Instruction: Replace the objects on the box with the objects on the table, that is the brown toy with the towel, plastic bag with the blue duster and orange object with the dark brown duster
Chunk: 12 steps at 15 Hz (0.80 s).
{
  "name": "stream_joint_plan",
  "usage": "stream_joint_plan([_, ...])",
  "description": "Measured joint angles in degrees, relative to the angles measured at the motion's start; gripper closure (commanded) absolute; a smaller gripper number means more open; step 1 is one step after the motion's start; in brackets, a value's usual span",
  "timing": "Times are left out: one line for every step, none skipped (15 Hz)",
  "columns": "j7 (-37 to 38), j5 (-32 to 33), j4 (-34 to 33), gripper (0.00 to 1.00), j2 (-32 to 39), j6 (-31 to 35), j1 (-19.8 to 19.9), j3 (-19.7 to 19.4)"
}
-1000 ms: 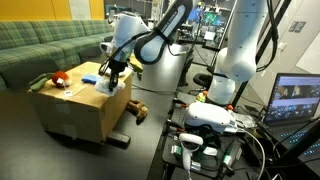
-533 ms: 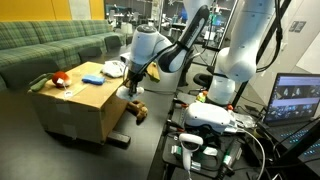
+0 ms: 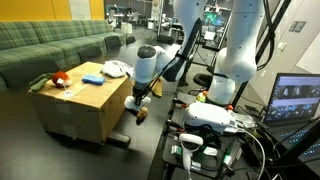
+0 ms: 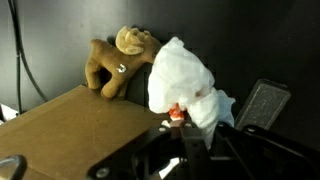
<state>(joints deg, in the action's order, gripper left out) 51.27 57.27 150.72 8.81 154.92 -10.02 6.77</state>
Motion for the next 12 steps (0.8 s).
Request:
stream_joint_plan([2.33,1.06,-0.68,0.97,1.90,-0.12,-0.33,0.00])
stream_joint_plan([4.24,2.00,-1.49,0.97,3.78,-0.17,-0.61,-0.03])
stream_joint_plan([6.03,2.91,-2.36,0.97,5.64,-0.17,-0.86,-0.08])
stream_joint_plan([7.60,3.74,-3.38,0.97,7.50,-0.17,-1.08,-0.19])
stream_joint_plan([9.01,4.58,-4.44,0.97,9.26,-0.17,-1.24,-0.35])
stream_joint_plan([10.06,5.06,-5.50,0.92,10.87,-0.13,-1.32,-0.53])
stream_joint_plan([10.86,5.45,-6.58,0.64,12.36,-0.11,-1.35,-0.76])
stream_joint_plan([11.51,5.88,-7.63,0.63,13.67,-0.02,-1.35,-1.09])
stream_joint_plan([12.17,6.54,-8.63,0.57,14.81,0.05,-1.35,-1.50])
stream_joint_plan([12.90,7.45,-9.55,0.48,15.76,0.07,-1.35,-2.01])
stream_joint_plan([13.61,8.43,-10.41,0.41,16.56,0.09,-1.36,-2.56])
stream_joint_plan([14.37,9.44,-11.18,0.34,17.27,0.09,-1.35,-3.14])
